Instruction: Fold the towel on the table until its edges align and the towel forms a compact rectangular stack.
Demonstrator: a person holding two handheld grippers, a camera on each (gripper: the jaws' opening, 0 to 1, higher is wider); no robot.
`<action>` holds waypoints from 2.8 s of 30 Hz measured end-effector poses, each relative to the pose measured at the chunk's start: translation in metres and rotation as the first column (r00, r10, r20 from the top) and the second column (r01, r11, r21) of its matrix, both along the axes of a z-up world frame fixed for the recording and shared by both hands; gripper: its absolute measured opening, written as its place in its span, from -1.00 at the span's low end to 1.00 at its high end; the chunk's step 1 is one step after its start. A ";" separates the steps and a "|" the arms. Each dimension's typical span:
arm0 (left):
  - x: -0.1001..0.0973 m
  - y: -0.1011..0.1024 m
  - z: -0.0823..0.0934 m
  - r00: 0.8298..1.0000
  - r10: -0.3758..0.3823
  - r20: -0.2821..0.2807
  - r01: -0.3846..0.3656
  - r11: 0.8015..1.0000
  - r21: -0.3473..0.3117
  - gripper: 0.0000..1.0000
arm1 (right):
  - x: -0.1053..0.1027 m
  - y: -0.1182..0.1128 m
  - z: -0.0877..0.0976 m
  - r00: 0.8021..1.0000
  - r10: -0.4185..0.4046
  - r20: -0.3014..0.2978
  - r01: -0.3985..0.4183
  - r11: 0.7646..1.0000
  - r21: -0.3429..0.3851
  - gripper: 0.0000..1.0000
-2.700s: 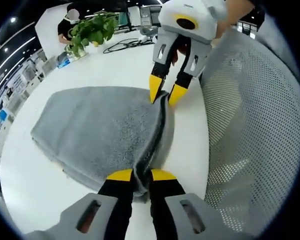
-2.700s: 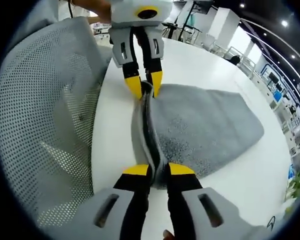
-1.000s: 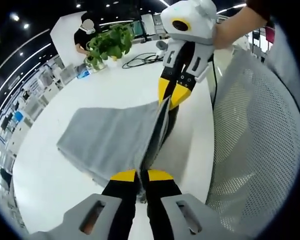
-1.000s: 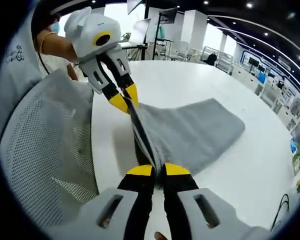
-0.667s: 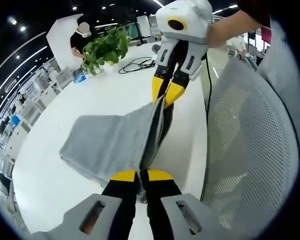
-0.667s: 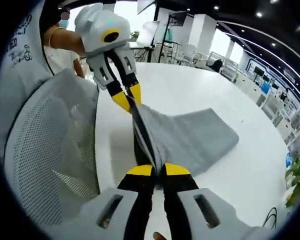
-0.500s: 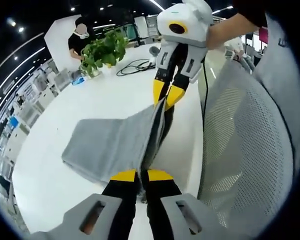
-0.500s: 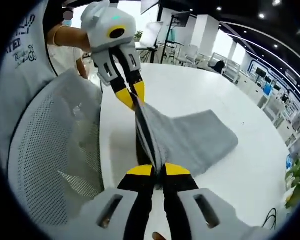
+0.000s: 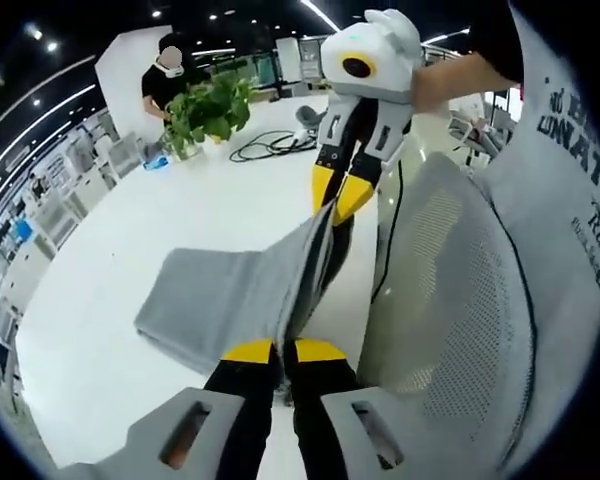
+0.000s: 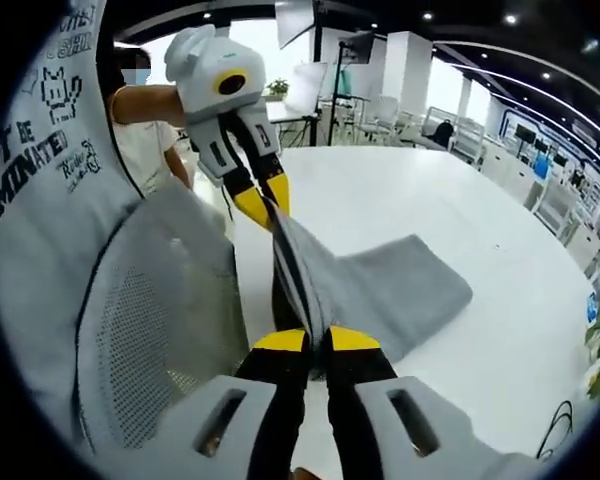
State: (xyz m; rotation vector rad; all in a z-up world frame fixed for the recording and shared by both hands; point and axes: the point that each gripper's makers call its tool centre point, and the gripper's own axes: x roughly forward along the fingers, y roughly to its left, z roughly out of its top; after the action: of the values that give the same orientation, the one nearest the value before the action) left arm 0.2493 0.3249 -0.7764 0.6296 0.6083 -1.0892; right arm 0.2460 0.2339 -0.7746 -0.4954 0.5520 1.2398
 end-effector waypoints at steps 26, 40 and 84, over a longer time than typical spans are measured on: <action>-0.020 0.006 0.015 0.995 0.010 -0.099 -0.016 0.998 -0.062 -0.90 | -0.029 0.009 0.023 0.995 -0.018 -0.098 0.026 0.996 0.081 -0.91; 0.016 0.006 0.022 0.992 -0.013 -0.129 0.000 0.995 -0.100 -0.89 | 0.014 0.006 0.033 0.968 -0.112 -0.227 0.148 0.978 0.148 -0.90; 0.102 0.010 -0.013 0.968 0.010 -0.251 -0.045 0.990 -0.135 -0.90 | 0.075 0.010 0.024 0.917 -0.028 -0.398 0.144 0.953 0.266 -0.31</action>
State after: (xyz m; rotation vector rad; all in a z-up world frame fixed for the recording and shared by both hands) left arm 0.3510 0.3349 -0.7893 0.3635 0.7486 -1.1833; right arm 0.3215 0.2438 -0.7510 0.0321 0.7044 1.3147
